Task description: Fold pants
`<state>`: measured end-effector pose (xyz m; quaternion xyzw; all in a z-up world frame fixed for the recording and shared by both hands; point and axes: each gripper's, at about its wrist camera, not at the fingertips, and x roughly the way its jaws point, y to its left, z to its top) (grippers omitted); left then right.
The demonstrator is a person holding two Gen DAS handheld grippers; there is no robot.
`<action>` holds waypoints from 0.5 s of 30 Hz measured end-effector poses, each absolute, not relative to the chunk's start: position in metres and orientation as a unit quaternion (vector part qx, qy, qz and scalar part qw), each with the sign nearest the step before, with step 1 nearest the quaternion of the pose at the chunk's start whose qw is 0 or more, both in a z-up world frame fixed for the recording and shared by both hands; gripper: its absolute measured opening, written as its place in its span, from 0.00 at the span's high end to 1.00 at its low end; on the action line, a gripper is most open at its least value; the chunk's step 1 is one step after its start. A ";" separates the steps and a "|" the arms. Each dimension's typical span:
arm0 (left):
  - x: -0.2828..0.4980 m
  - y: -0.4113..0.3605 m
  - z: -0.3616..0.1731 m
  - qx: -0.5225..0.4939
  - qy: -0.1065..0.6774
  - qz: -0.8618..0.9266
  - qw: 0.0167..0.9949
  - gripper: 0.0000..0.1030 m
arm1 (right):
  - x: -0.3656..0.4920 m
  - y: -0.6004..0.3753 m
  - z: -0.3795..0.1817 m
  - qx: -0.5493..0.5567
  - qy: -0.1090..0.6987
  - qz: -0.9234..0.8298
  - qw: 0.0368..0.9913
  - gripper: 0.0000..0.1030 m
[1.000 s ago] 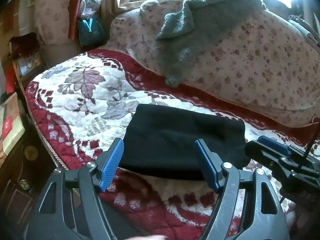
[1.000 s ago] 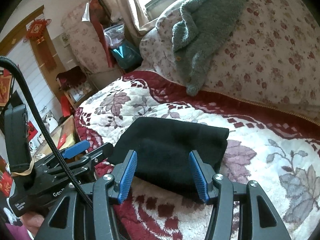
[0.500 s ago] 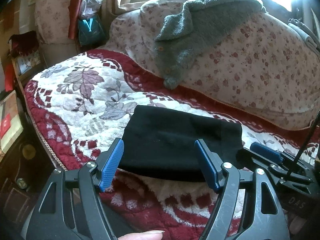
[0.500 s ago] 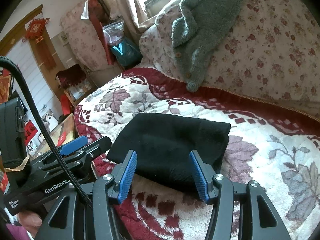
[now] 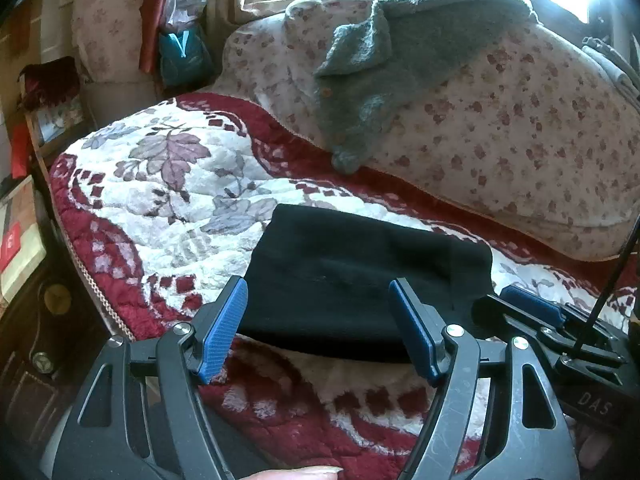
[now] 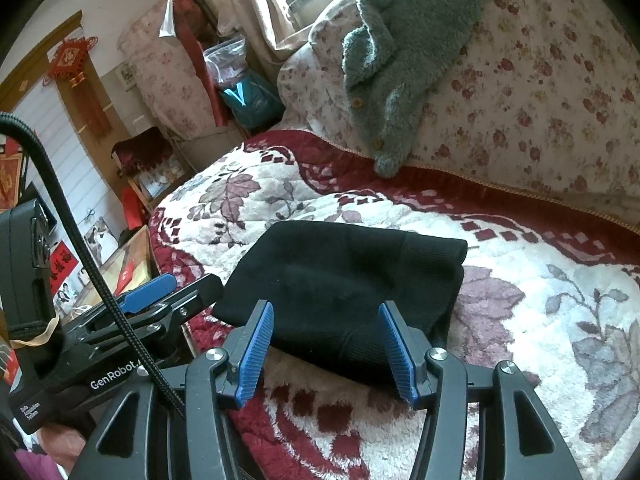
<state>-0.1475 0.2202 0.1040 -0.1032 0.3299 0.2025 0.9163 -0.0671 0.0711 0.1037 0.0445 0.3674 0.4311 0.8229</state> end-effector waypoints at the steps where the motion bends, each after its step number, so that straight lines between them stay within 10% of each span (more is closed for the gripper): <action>1: -0.147 0.221 0.104 -0.104 0.331 0.203 0.916 0.29 | -0.066 0.072 0.103 0.045 0.369 0.432 0.822 0.49; 15: -0.150 0.225 0.099 -0.111 0.324 0.206 0.917 0.29 | -0.065 0.081 0.100 0.043 0.370 0.442 0.816 0.49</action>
